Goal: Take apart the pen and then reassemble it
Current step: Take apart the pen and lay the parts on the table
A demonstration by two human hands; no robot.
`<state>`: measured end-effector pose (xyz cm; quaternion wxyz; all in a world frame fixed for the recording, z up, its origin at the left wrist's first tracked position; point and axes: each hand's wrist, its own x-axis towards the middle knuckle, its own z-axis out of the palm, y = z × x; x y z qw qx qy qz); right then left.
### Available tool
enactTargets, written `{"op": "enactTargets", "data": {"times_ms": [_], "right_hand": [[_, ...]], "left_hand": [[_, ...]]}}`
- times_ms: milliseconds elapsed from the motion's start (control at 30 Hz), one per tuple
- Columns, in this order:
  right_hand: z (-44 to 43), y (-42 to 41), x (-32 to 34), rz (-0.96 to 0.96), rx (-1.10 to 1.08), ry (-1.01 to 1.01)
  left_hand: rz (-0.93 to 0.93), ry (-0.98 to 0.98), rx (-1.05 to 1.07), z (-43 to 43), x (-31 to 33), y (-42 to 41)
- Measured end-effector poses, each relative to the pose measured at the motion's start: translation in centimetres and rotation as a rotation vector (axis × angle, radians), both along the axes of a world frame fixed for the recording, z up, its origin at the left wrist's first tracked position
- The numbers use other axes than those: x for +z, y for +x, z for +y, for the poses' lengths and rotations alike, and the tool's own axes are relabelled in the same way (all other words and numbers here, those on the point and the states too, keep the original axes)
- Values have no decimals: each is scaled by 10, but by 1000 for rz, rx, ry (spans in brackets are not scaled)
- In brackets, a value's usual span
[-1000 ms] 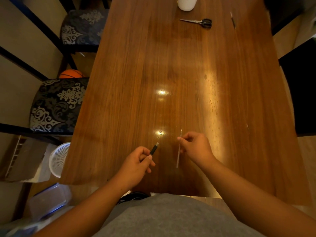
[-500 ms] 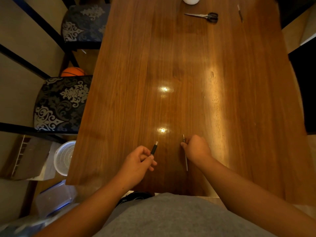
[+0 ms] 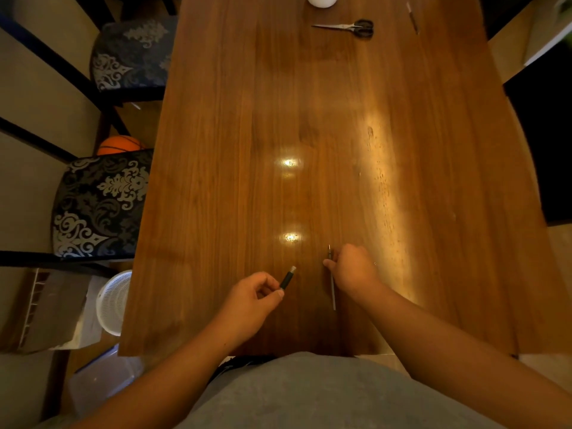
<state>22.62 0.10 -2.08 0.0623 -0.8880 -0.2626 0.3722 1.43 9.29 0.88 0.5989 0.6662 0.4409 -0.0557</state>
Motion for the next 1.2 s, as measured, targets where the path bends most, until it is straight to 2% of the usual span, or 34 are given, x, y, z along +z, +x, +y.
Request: {"op": "enactTargets", "data": {"times_ms": [233, 300, 367, 467, 533, 833, 1200], "right_hand": [[-60, 5, 16, -257, -22, 261], [-88, 8, 18, -271, -49, 232], [-113, 10, 18, -247, -66, 121], [-139, 6, 18, -219, -1, -66], [-146, 2, 16, -220, 35, -110], [-148, 1, 13, -176, 9, -76], [-148, 1, 10, -175, 6, -82]], "left_hand": [[24, 32, -26, 3, -6, 19], [60, 54, -56, 3, -10, 26], [91, 68, -87, 3, -14, 33], [148, 103, -129, 2, -20, 45], [185, 141, -142, 1, -23, 53], [298, 308, -217, 3, -35, 81], [288, 331, -282, 2, -43, 95]]}}
